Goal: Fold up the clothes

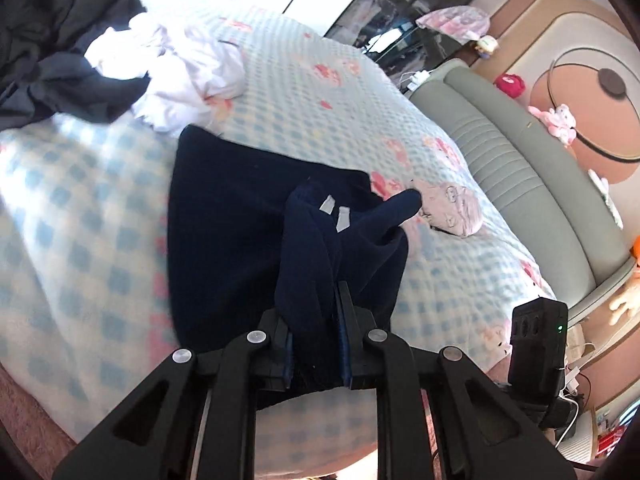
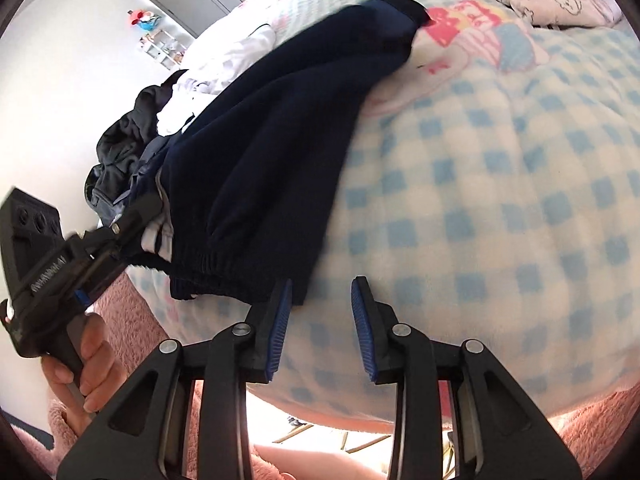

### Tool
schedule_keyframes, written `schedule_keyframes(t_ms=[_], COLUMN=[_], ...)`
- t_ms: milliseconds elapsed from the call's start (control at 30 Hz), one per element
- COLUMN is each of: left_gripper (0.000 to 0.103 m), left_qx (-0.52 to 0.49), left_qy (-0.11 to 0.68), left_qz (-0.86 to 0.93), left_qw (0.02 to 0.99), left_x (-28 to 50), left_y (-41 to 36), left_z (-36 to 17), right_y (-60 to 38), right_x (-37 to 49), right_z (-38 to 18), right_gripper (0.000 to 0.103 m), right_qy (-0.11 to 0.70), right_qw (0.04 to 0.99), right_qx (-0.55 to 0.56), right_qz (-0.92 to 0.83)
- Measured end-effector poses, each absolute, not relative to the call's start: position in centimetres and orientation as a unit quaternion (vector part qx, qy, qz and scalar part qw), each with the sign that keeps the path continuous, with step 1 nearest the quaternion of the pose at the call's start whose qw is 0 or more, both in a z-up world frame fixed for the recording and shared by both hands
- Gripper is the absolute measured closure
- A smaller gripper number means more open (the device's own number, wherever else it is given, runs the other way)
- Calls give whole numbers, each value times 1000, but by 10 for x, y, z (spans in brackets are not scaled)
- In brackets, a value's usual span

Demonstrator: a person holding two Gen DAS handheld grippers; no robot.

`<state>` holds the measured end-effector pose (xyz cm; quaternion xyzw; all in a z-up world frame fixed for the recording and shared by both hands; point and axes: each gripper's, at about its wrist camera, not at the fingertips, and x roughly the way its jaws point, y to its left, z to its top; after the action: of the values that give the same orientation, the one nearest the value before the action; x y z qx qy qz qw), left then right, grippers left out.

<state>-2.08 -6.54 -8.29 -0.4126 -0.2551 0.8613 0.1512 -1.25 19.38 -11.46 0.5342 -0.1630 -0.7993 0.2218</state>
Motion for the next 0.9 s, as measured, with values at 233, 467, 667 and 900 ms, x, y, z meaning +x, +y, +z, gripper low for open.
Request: schedule_keyframes(t_ms=[233,467,667,900], left_gripper=[86,82,47,52], left_qx=[-368,-478,-436,-477], left_qy=[-248,-209,-276,-311], left_qz=[887,849,855,817], left_qw=[132,81,57,92], left_x=[-10,-27,-15,-33], left_y=[-63,-49,-85,-85], left_z=[-85,-126,-119,-142], right_y=[184,153,169,155], right_x=[-18,-36,-41,-66], right_z=[-99,-116,-107,-143], right_gripper=[61,59,56,57], right_qy=[-162,-76,-128,-173], right_qw=[251,218,238,282], right_qx=[507,535,527,567], right_qz=[-809,-813,-806,-754])
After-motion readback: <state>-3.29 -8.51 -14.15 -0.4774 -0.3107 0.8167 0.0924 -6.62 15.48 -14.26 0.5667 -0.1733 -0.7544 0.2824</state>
